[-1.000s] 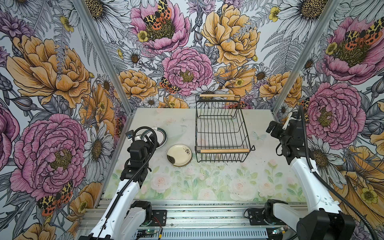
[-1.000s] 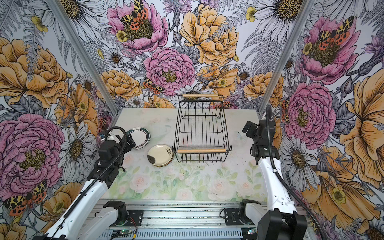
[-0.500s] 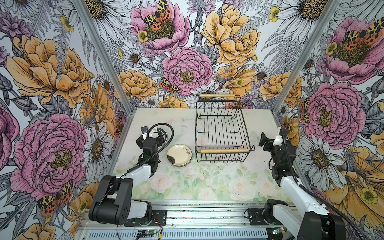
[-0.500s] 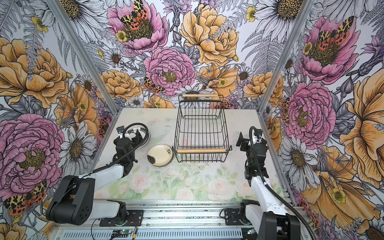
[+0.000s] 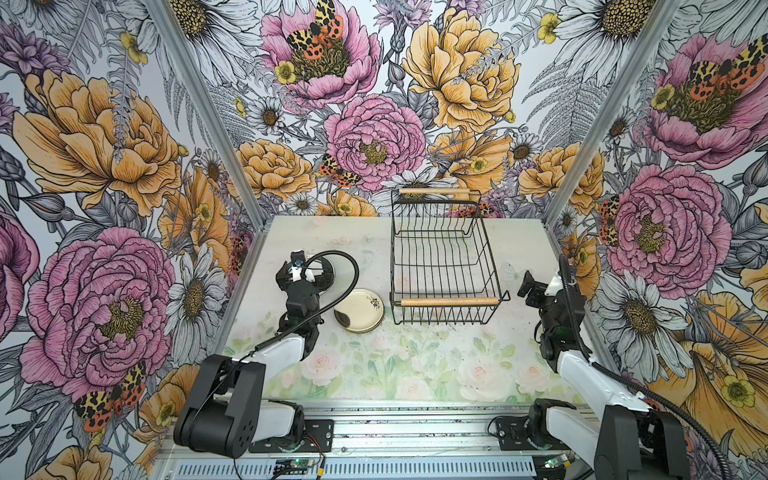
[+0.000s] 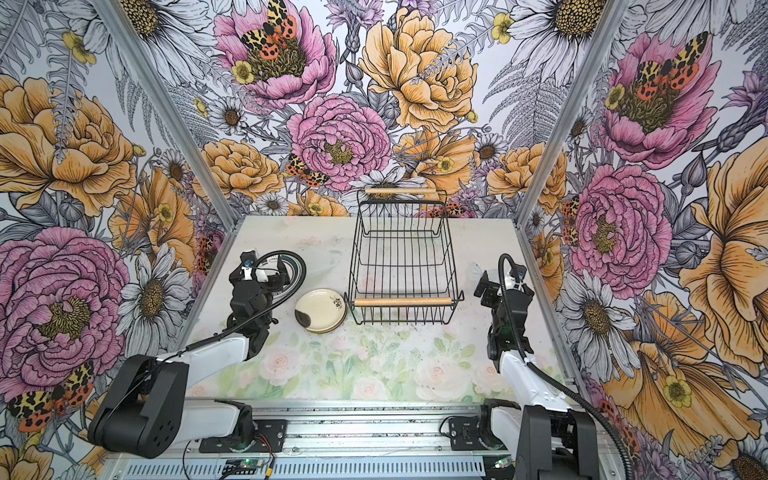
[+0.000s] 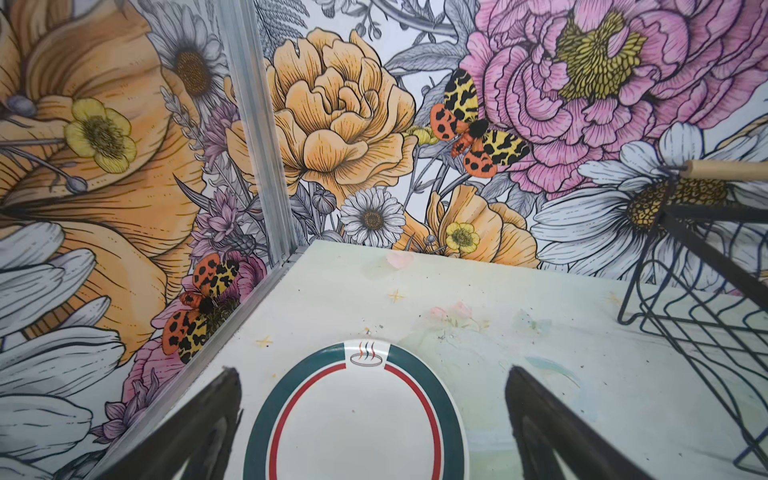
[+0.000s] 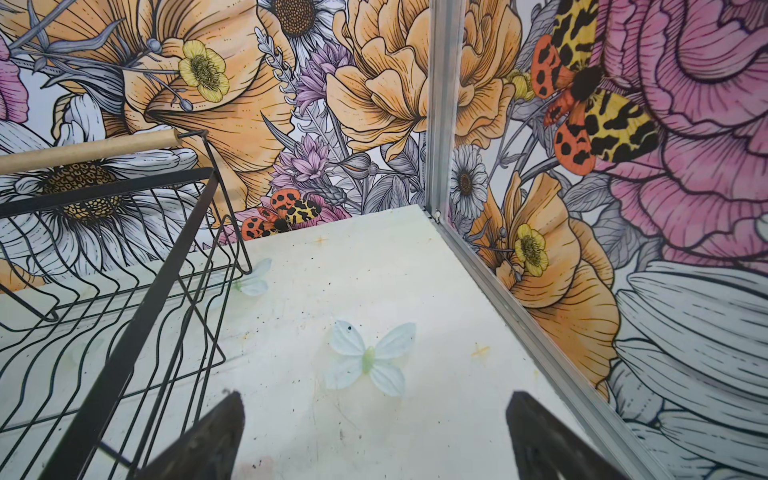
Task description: Unload the plates from the dish rack
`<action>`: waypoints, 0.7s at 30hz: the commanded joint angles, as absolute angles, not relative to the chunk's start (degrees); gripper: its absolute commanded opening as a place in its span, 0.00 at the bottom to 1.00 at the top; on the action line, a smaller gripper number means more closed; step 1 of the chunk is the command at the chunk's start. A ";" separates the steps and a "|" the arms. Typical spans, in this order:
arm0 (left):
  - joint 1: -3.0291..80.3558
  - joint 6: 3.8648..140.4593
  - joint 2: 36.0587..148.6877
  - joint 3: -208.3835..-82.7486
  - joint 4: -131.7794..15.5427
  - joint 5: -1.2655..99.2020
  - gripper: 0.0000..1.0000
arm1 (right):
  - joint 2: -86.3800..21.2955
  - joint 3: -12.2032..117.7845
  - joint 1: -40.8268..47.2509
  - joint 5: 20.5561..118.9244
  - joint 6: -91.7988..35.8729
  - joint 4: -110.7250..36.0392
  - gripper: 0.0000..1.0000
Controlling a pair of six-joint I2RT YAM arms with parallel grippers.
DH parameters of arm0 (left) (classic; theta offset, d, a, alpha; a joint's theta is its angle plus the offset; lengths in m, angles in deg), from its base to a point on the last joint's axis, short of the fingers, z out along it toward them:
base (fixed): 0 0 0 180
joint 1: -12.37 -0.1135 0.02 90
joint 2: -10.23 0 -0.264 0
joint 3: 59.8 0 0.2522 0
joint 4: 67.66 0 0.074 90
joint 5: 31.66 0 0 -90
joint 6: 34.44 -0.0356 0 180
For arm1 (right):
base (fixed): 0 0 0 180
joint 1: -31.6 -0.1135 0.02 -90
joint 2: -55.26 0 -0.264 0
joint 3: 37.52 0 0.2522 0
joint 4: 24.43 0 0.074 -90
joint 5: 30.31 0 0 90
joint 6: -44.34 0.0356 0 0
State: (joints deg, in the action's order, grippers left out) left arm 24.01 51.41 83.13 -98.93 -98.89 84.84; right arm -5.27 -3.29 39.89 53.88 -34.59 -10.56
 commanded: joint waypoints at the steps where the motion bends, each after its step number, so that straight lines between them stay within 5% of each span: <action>1: 22.10 49.10 82.20 -94.79 -99.35 82.73 0.99 | -7.29 -4.34 39.64 52.63 -33.44 -6.75 1.00; 16: 18.78 51.25 99.67 -85.48 -128.78 78.96 0.99 | -17.29 -11.15 39.39 50.61 -32.82 13.65 1.00; 21: 17.76 52.45 100.99 -86.68 -127.02 77.69 0.99 | -25.95 -12.46 37.08 51.55 -34.75 25.14 1.00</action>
State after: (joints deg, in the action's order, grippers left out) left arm 18.59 51.09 99.99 -85.90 -122.15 79.77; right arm -22.50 -11.64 38.69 51.50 -33.67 14.23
